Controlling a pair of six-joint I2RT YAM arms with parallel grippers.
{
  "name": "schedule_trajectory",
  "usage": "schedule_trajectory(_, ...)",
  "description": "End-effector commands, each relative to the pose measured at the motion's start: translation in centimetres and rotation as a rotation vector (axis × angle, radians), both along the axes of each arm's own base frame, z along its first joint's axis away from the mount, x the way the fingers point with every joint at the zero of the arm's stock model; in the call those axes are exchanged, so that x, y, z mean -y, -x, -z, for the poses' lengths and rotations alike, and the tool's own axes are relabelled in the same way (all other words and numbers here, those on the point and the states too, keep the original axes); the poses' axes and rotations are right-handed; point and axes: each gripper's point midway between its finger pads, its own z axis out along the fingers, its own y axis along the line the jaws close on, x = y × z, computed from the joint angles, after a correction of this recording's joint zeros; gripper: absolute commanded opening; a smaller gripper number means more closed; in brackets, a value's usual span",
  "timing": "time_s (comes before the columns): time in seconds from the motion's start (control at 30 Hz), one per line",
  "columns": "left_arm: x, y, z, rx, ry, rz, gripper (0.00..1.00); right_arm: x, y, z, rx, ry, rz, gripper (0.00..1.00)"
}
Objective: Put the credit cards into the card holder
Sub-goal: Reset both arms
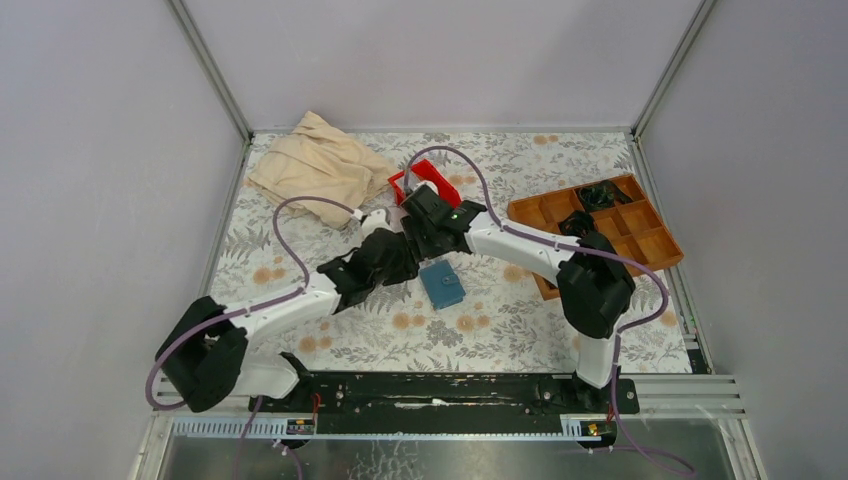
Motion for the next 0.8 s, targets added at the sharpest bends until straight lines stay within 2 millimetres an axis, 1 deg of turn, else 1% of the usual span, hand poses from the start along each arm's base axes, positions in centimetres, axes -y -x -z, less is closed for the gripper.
schedule_trajectory(0.0,-2.3,-2.0,-4.6,0.145,-0.084,-0.058,0.6,1.4,-2.5,-6.5,0.195,-0.029,0.016,0.61)
schedule_trajectory(0.03,-3.0,-2.3,-5.4,0.169,-0.098,-0.079,0.63,2.4,-3.2,-7.4,0.238,-0.032,0.045,0.61)
schedule_trajectory(0.07,-3.9,-2.6,-6.2,0.194,-0.117,-0.098,0.65,3.7,-3.9,-8.0,0.271,-0.029,0.082,0.65)
schedule_trajectory(0.1,-4.7,-2.8,-7.2,0.222,-0.127,-0.122,0.68,5.3,-4.5,-8.0,0.302,-0.017,0.126,0.69)
schedule_trajectory(0.13,-5.4,-3.1,-8.0,0.245,-0.141,-0.141,0.71,7.1,-5.0,-9.1,0.343,-0.017,0.169,0.69)
schedule_trajectory(0.17,-6.3,-3.4,-8.7,0.268,-0.156,-0.168,0.76,8.9,-5.5,-9.4,0.37,-0.004,0.215,0.69)
schedule_trajectory(0.2,-7.3,-3.6,-9.3,0.286,-0.176,-0.2,0.82,10.7,-5.9,-9.9,0.402,0.016,0.263,0.73)
schedule_trajectory(0.23,-8.3,-3.8,-9.9,0.307,-0.197,-0.233,0.98,12.5,-6.2,-9.9,0.437,0.049,0.291,0.75)
schedule_trajectory(0.3,-10.0,-4.2,-10.6,0.341,-0.237,-0.283,1.0,15.7,-6.4,-10.8,0.529,0.119,0.346,0.76)
schedule_trajectory(0.37,-11.5,-4.4,-10.9,0.366,-0.274,-0.327,1.0,18.1,-6.2,-11.1,0.57,0.151,0.4,0.77)
schedule_trajectory(0.43,-12.7,-4.5,-10.9,0.383,-0.307,-0.363,1.0,19.7,-5.6,-11.1,0.575,0.137,0.443,0.77)
schedule_trajectory(0.5,-13.4,-4.4,-10.8,0.4,-0.325,-0.379,1.0,20.6,-4.9,-11.3,0.574,0.108,0.455,0.79)
schedule_trajectory(0.53,-13.7,-4.3,-10.8,0.411,-0.333,-0.383,1.0,20.9,-4.5,-11.5,0.578,0.091,0.46,0.86)
schedule_trajectory(0.57,-13.9,-4.2,-10.8,0.422,-0.339,-0.382,1.0,21.1,-4.1,-11.7,0.588,0.074,0.463,0.91)
schedule_trajectory(0.63,-14.3,-4.0,-10.7,0.444,-0.345,-0.38,1.0,21.9,-3.3,-12.4,0.621,0.04,0.49,0.99)
schedule_trajectory(0.77,-14.7,-3.4,-10.7,0.483,-0.322,-0.379,1.0,23.8,-2.5,-12.2,0.633,0.09,0.563,0.99)
